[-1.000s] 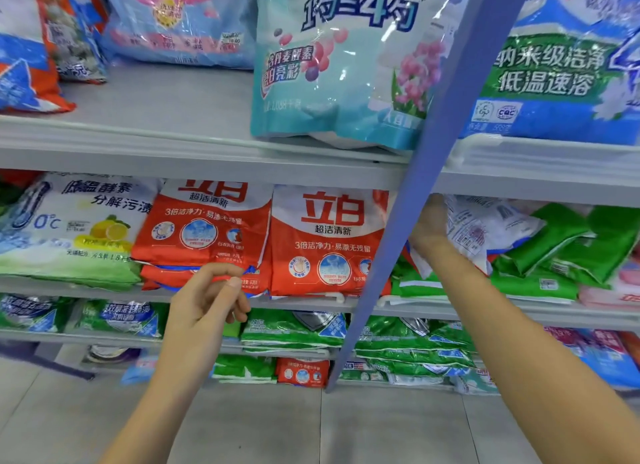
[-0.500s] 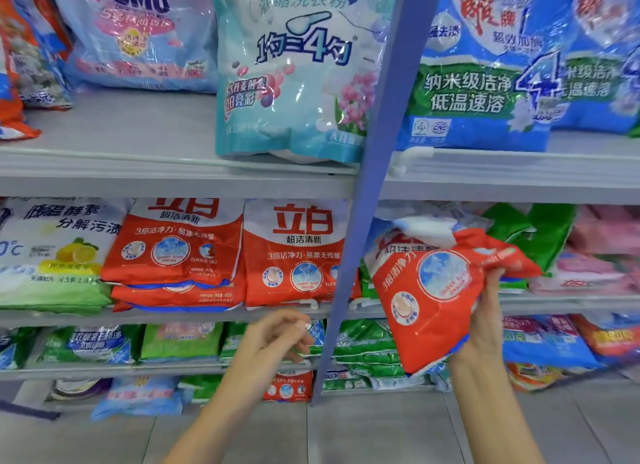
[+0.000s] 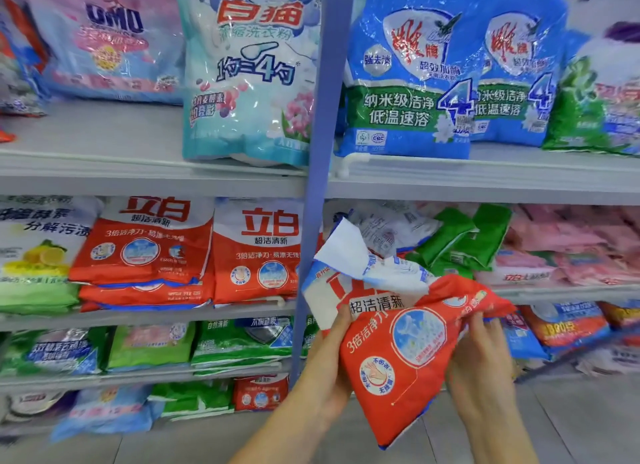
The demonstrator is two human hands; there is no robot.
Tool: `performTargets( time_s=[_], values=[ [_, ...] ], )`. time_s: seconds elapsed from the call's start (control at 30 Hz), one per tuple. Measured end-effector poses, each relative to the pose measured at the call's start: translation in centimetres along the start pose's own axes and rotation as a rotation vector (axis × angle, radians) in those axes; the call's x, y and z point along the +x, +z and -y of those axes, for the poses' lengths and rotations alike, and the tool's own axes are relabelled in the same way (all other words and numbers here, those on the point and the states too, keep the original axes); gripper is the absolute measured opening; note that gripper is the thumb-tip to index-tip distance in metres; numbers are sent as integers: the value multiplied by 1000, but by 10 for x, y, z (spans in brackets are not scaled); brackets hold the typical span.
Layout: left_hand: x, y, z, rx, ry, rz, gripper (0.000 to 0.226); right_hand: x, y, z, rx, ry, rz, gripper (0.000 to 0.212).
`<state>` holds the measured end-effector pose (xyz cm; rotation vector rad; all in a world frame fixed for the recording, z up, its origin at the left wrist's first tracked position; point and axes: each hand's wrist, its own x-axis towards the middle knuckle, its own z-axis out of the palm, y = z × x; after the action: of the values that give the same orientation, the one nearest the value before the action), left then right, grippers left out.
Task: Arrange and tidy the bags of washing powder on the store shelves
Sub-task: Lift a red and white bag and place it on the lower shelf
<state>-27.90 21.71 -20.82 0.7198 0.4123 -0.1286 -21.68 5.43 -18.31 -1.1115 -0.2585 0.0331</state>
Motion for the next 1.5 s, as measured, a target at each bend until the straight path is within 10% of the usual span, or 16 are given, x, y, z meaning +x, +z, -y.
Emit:
performTargets(
  time_s=[0.1, 0.33, 0.5, 0.63, 1.0, 1.13, 1.27, 1.5],
  values=[
    [-1, 4, -4, -28, 106, -93, 108, 5, -19, 25, -395, -101, 29, 75],
    [-5, 31, -16, 372, 380, -180, 47, 23, 14, 57, -914, -178, 320, 56],
    [-17, 20, -30, 695, 490, -147, 58, 54, -3, 60, -336, 43, -122, 47],
    [-35, 2, -52, 837, 518, -98, 47, 59, -5, 55, -253, 124, -16, 69],
    [-97, -48, -92, 920, 764, -367, 57, 37, 64, 1, 51, 238, 188, 31],
    [-125, -88, -110, 902, 747, -529, 59, 8, 92, -51, 30, 399, 406, 91],
    [-146, -126, -129, 827, 694, -661, 45, -33, 132, -106, -111, 710, 567, 105],
    [-123, -220, -193, 611, 433, -809, 26, -37, 222, -158, -206, 815, 457, 60]
  ],
)
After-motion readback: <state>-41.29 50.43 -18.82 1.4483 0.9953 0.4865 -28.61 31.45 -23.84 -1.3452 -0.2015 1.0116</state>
